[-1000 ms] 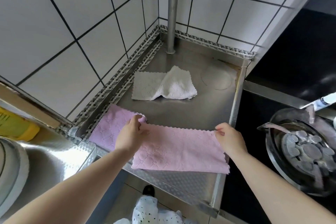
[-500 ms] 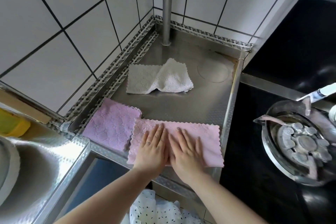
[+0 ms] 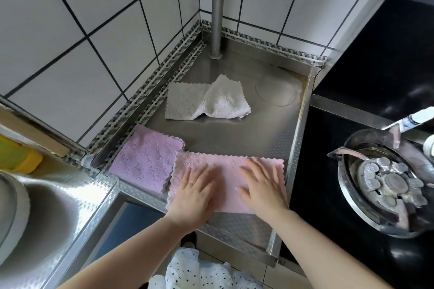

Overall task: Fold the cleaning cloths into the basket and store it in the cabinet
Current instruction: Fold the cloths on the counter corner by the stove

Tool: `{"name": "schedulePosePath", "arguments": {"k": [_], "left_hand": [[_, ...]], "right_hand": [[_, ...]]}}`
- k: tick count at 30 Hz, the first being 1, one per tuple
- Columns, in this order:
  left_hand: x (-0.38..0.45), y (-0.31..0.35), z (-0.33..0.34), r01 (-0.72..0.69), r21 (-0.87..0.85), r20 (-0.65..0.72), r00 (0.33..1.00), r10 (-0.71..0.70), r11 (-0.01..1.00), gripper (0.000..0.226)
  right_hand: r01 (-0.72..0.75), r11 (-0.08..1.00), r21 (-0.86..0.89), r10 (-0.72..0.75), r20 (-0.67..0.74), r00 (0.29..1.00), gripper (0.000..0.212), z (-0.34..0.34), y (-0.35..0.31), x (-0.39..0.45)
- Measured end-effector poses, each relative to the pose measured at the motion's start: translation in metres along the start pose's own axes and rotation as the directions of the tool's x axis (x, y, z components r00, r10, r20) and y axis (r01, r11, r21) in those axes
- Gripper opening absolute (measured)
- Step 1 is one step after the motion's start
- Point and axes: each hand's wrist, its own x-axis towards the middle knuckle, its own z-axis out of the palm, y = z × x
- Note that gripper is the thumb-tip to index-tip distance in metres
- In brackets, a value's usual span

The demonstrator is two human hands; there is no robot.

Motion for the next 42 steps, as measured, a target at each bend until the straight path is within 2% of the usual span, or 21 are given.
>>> {"name": "schedulePosePath", "arguments": {"k": [1, 3, 5, 7, 10, 14, 19, 22, 25, 28, 31, 32, 34, 36, 37, 39, 42], "left_hand": [[-0.004, 0.0, -0.002, -0.093, -0.008, -0.032, 0.995, 0.093, 0.996, 0.028], [-0.013, 0.003, -0.005, -0.182, -0.027, -0.053, 0.982, 0.18, 0.983, 0.014], [-0.018, 0.007, -0.004, -0.171, -0.053, -0.049, 0.985, 0.168, 0.984, 0.013], [-0.015, 0.009, -0.005, -0.132, -0.059, -0.042, 0.991, 0.13, 0.989, 0.011], [-0.008, 0.01, -0.009, -0.099, -0.07, -0.034, 0.995, 0.097, 0.993, 0.005], [-0.005, 0.006, -0.013, -0.088, -0.054, 0.009, 0.996, 0.089, 0.995, 0.004], [0.004, -0.011, -0.021, -0.057, 0.029, 0.037, 0.998, 0.056, 0.998, 0.014], [0.017, -0.019, -0.025, -0.049, 0.054, 0.055, 0.997, 0.047, 0.997, 0.017], [0.032, -0.032, -0.029, -0.028, 0.098, 0.076, 0.997, 0.02, 0.995, 0.01], [0.047, -0.038, -0.035, -0.012, 0.132, 0.124, 0.992, -0.005, 0.991, 0.019], [0.05, -0.039, -0.036, -0.08, 0.188, 0.101, 0.993, 0.061, 0.979, 0.024], [0.045, -0.041, -0.034, -0.142, 0.201, 0.09, 0.988, 0.126, 0.969, 0.025], [0.027, -0.043, -0.031, -0.312, 0.184, 0.104, 0.949, 0.297, 0.932, 0.034], [0.005, -0.043, -0.033, -0.446, 0.132, 0.203, 0.886, 0.416, 0.885, 0.049], [-0.005, -0.043, -0.034, -0.475, 0.092, 0.237, 0.864, 0.444, 0.875, 0.054], [-0.023, -0.044, -0.033, -0.47, 0.021, 0.28, 0.85, 0.446, 0.882, 0.06], [-0.043, -0.048, -0.029, -0.433, -0.009, 0.323, 0.852, 0.412, 0.902, 0.061]], "right_hand": [[0.001, 0.999, 0.054, 0.001, -0.041, 0.999, 0.031, -0.003, 0.0, 0.011], [0.01, 0.991, 0.131, -0.005, -0.041, 0.999, 0.023, -0.01, -0.004, 0.035], [0.047, 0.983, 0.176, -0.055, 0.043, 0.998, 0.017, -0.016, -0.011, 0.055], [0.059, 0.982, 0.181, -0.086, 0.145, 0.986, 0.019, -0.016, -0.015, 0.067], [0.013, 0.987, 0.163, -0.043, 0.188, 0.981, 0.021, -0.015, -0.015, 0.075], [0.004, 0.993, 0.117, -0.029, 0.211, 0.977, 0.021, -0.02, -0.011, 0.072], [-0.137, 0.985, 0.102, 0.106, 0.268, 0.958, 0.014, -0.032, 0.01, 0.047], [-0.173, 0.982, 0.072, 0.145, 0.286, 0.947, 0.017, -0.04, 0.016, 0.032], [-0.145, 0.988, 0.044, 0.123, 0.326, 0.937, 0.017, -0.046, 0.015, 0.017], [-0.124, 0.991, 0.041, 0.101, 0.355, 0.929, 0.013, -0.049, 0.005, 0.002], [-0.056, 0.994, 0.098, 0.025, 0.296, 0.955, 0.004, -0.043, 0.001, -0.012], [0.009, 0.995, 0.102, -0.034, 0.245, 0.969, 0.008, -0.041, 0.002, -0.016], [0.16, 0.981, 0.11, -0.181, 0.216, 0.959, 0.034, -0.041, 0.006, -0.026], [0.323, 0.941, 0.098, -0.338, 0.317, 0.886, 0.056, -0.041, 0.008, -0.041], [0.361, 0.926, 0.11, -0.375, 0.381, 0.845, 0.063, -0.04, 0.008, -0.05], [0.338, 0.93, 0.148, -0.364, 0.508, 0.781, 0.068, -0.041, 0.006, -0.067], [0.318, 0.938, 0.138, -0.339, 0.553, 0.761, 0.071, -0.042, 0.0, -0.081]]}}
